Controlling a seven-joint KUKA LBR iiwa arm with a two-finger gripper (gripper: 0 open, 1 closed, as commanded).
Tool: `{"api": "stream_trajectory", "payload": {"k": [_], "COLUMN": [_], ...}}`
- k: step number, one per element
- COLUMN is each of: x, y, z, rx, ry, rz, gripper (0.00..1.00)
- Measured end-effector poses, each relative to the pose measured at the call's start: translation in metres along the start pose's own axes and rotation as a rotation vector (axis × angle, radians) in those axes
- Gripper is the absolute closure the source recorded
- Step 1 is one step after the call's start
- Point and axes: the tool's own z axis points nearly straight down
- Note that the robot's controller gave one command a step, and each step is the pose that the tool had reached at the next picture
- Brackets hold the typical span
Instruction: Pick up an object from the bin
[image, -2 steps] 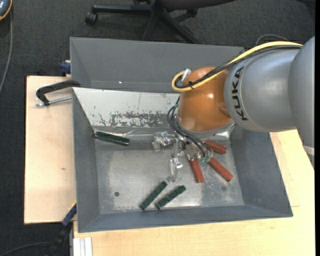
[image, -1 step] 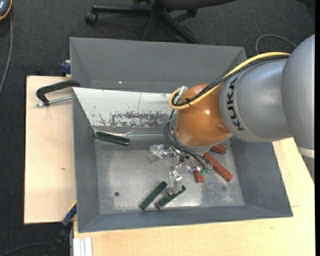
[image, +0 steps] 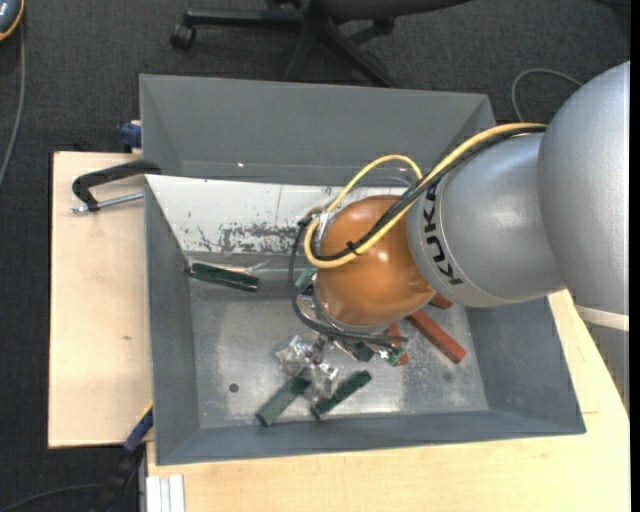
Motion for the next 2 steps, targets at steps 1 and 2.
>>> {"api": "stream_trajectory", "payload": {"k": [1,2], "x": [0.0002,0.0007], "y": [-0.0003,0.0001], "z": [0.0,-0.0031], "rx": [0.0,-0.001], "ry": [0.0,0.001], "rz": [0.002,0.002], "gripper": [1.0,1.0]}}
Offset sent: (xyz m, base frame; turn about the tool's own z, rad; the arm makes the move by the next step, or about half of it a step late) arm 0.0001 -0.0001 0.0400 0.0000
